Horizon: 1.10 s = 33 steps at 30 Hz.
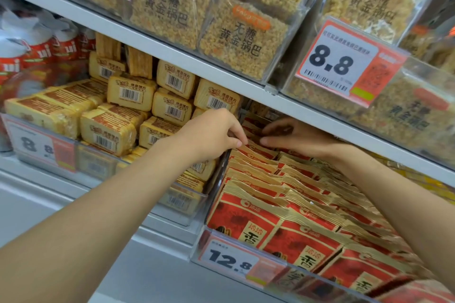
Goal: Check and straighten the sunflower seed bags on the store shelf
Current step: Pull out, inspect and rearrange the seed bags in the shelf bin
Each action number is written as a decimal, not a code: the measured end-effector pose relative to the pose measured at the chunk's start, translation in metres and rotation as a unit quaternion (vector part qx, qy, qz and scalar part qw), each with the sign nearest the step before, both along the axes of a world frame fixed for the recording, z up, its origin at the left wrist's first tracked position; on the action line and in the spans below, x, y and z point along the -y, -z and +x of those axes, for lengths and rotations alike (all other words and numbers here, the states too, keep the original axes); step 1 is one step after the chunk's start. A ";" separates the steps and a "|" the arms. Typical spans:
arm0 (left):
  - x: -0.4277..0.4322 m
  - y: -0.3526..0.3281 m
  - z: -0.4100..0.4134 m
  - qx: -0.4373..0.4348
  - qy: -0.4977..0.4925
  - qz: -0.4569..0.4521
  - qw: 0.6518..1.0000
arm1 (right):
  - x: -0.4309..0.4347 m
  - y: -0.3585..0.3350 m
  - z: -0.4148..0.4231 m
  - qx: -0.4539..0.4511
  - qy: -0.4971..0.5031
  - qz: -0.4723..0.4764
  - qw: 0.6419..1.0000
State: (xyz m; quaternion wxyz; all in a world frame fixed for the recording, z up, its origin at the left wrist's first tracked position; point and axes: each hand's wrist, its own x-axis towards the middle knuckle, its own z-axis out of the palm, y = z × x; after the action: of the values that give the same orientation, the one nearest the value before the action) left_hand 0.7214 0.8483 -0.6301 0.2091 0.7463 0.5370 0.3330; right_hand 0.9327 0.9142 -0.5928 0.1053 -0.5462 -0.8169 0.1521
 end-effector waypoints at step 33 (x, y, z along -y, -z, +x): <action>0.080 -0.042 0.031 0.233 -0.117 -0.010 0.965 | 0.150 -0.019 0.025 -0.117 -0.009 0.092 0.989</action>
State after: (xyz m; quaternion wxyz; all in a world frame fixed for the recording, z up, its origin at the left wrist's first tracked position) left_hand 0.7526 0.7682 -0.5885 0.2956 0.5776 0.5606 0.5146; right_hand 0.9576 0.7646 -0.5735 0.2491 -0.5053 -0.8142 0.1403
